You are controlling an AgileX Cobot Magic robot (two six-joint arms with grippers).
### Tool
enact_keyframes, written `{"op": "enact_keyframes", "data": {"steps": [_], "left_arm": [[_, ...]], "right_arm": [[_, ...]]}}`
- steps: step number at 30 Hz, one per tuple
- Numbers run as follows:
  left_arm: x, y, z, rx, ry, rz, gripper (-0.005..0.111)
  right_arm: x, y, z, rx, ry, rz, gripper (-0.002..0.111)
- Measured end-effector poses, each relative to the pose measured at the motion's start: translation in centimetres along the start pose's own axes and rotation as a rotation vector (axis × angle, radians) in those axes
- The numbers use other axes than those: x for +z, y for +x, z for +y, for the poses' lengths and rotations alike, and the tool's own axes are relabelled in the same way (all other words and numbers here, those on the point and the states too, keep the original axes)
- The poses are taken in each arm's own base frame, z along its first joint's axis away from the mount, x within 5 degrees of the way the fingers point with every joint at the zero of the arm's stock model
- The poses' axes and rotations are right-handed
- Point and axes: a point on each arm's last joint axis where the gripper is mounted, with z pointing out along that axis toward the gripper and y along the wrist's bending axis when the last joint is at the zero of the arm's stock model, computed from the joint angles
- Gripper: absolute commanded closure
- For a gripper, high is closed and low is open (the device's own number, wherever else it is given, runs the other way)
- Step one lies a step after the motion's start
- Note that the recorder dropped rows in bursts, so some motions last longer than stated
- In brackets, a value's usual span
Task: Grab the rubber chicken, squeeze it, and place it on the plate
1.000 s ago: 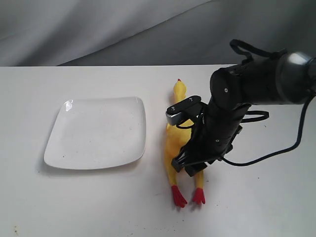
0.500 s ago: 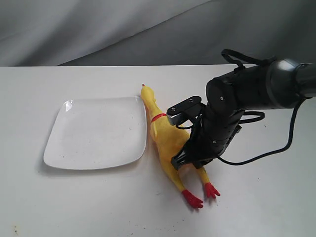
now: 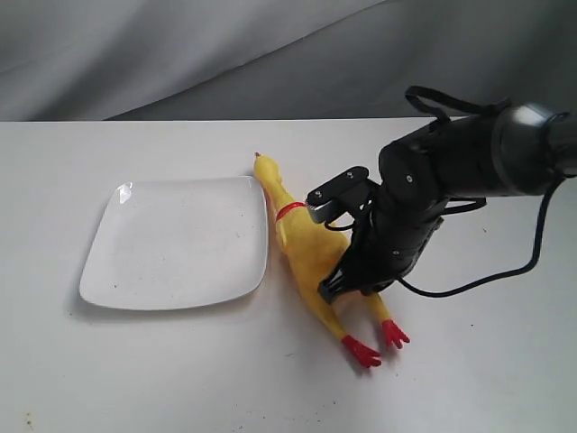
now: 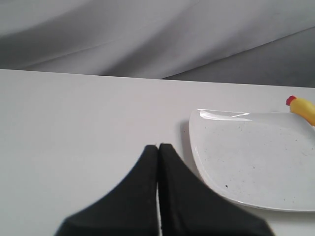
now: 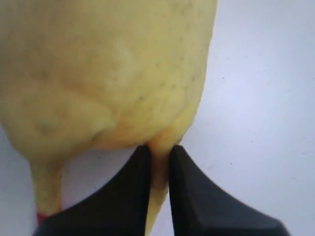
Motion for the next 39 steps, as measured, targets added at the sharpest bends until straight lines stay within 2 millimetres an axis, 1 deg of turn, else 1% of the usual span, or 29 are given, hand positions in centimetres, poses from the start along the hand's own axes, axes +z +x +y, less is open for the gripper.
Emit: {"op": "enact_keyframes", "data": {"steps": [2,3,9,12,15,18,21,24,27,39], "left_arm": [[0.0,0.0,0.0,0.0,0.0,0.0,0.106],[0.0,0.0,0.0,0.0,0.0,0.0,0.106],[0.0,0.0,0.0,0.0,0.0,0.0,0.106],[0.0,0.0,0.0,0.0,0.0,0.0,0.106],[0.0,0.0,0.0,0.0,0.0,0.0,0.106],[0.0,0.0,0.0,0.0,0.0,0.0,0.106],[0.0,0.0,0.0,0.0,0.0,0.0,0.106],[0.0,0.0,0.0,0.0,0.0,0.0,0.106],[0.0,0.0,0.0,0.0,0.0,0.0,0.106],[0.0,0.0,0.0,0.0,0.0,0.0,0.106]], "right_arm": [[-1.4,0.0,-0.2,-0.015,0.018,-0.022,0.108],[-2.3,0.0,-0.3,-0.024,0.03,-0.038,0.108],[-9.3,0.4,-0.8,-0.036,0.078,-0.188,0.108],[-12.9,1.0,-0.9,-0.03,0.093,-0.28,0.108],[-15.8,1.9,-1.0,-0.026,0.104,-0.355,0.108],[-18.3,2.8,-0.8,-0.028,0.101,-0.418,0.108],[-20.1,3.7,-0.6,-0.04,0.082,-0.464,0.108],[-21.3,4.3,-0.2,-0.052,0.05,-0.5,0.108],[-21.9,4.7,0.2,-0.064,0.015,-0.518,0.108],[-22.1,4.9,0.7,-0.121,-0.033,-0.517,0.108]]}}
